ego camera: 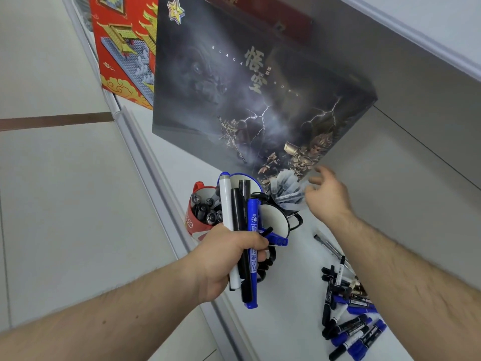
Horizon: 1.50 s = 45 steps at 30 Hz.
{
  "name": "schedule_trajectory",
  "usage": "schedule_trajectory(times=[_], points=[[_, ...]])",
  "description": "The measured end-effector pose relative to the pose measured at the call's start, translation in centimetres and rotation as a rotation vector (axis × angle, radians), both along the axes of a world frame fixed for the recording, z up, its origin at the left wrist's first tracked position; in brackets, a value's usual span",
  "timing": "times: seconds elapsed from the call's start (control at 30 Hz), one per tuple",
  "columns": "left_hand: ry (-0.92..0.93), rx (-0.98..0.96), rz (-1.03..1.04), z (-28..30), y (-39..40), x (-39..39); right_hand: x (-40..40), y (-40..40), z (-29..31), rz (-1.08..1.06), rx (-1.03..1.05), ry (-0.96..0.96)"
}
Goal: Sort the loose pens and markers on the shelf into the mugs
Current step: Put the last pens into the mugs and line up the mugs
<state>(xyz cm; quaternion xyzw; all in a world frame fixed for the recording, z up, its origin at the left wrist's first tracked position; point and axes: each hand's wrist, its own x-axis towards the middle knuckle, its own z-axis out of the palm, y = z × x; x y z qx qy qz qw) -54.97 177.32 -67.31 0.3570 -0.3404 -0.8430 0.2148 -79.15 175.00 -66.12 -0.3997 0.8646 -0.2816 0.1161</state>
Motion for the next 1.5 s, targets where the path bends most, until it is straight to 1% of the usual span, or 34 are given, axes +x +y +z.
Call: schedule_trajectory(times=[0.07, 0.17, 0.33, 0.4, 0.43, 0.47, 0.57, 0.6, 0.67, 0.73, 0.8, 0.9, 0.97, 1.03, 1.1, 1.13, 1.17, 1.2, 1.23, 1.27, 1.3, 1.37, 1.5], points=[[-0.001, 0.001, 0.006, 0.0, -0.1, 0.1, 0.2, 0.8, 0.8, -0.077, -0.124, 0.066], [0.003, 0.002, 0.011, 0.1, 0.0, 0.0, 0.8, 1.7, 0.5, -0.11, -0.199, 0.093], [0.002, -0.014, 0.003, 0.3, 0.2, -0.1, 2.2, 0.8, -1.2, -0.068, -0.215, 0.109], [-0.005, -0.028, 0.012, 0.1, 0.0, 0.1, 2.6, 0.2, -1.8, -0.037, -0.189, 0.188], [-0.006, -0.034, 0.016, 0.0, -0.1, 0.1, 2.7, -0.1, -2.3, 0.0, -0.146, 0.228], [-0.006, -0.04, 0.017, -0.1, -0.1, 0.2, 2.9, -0.3, -2.9, 0.039, -0.052, 0.262], [-0.002, -0.062, 0.01, -0.3, -0.3, 0.3, 3.1, -0.2, -5.1, 0.169, 0.346, 0.388], [0.0, -0.064, 0.008, -0.3, -0.3, 0.3, 3.0, -0.1, -5.7, 0.196, 0.427, 0.411], [0.007, -0.066, 0.005, -0.5, -0.4, 0.4, 2.7, 0.2, -6.0, 0.217, 0.485, 0.435], [0.008, -0.072, -0.004, -0.6, -0.5, 0.6, 2.2, 0.6, -5.7, 0.167, 0.448, 0.436], [0.008, -0.077, -0.005, -0.7, -0.7, 0.8, 1.3, 0.9, -5.6, 0.101, 0.427, 0.372], [0.014, -0.073, -0.001, -0.9, -0.8, 0.8, 0.6, 1.2, -5.7, 0.174, 0.584, 0.31], [0.022, -0.061, 0.004, -1.1, -0.7, 0.5, 0.3, 0.9, -5.2, 0.183, 0.618, 0.284], [0.032, -0.039, 0.008, -1.0, -0.4, 0.2, 0.6, 0.9, -4.0, 0.156, 0.556, 0.273], [0.057, -0.02, -0.011, -0.7, 0.1, -0.1, 1.7, 1.8, -2.1, 0.102, 0.341, 0.273], [0.075, -0.015, -0.025, -0.5, 0.4, -0.3, 2.6, 2.7, -0.8, 0.069, 0.208, 0.205], [0.092, -0.011, -0.034, -0.3, 0.8, -0.5, 3.8, 4.0, 0.6, 0.037, 0.092, 0.076], [0.106, 0.003, -0.033, -0.1, 1.1, -0.7, 5.1, 5.5, 2.0, 0.018, 0.005, -0.098], [0.125, 0.026, -0.032, 0.1, 1.5, -0.9, 6.4, 7.3, 3.2, 0.012, -0.051, -0.272], [0.144, 0.054, -0.037, 0.3, 1.9, -1.0, 7.7, 9.3, 4.2, 0.014, -0.062, -0.388], [0.162, 0.079, -0.049, 0.5, 2.3, -1.1, 8.7, 11.4, 5.0, 0.028, -0.041, -0.442], [0.169, 0.109, -0.083, 0.9, 3.6, -1.2, 10.4, 15.1, 6.1, 0.055, -0.016, -0.477], [0.16, 0.078, -0.185, 1.2, 6.9, -1.0, 11.6, 18.9, 7.3, 0.011, 0.008, -0.518]])
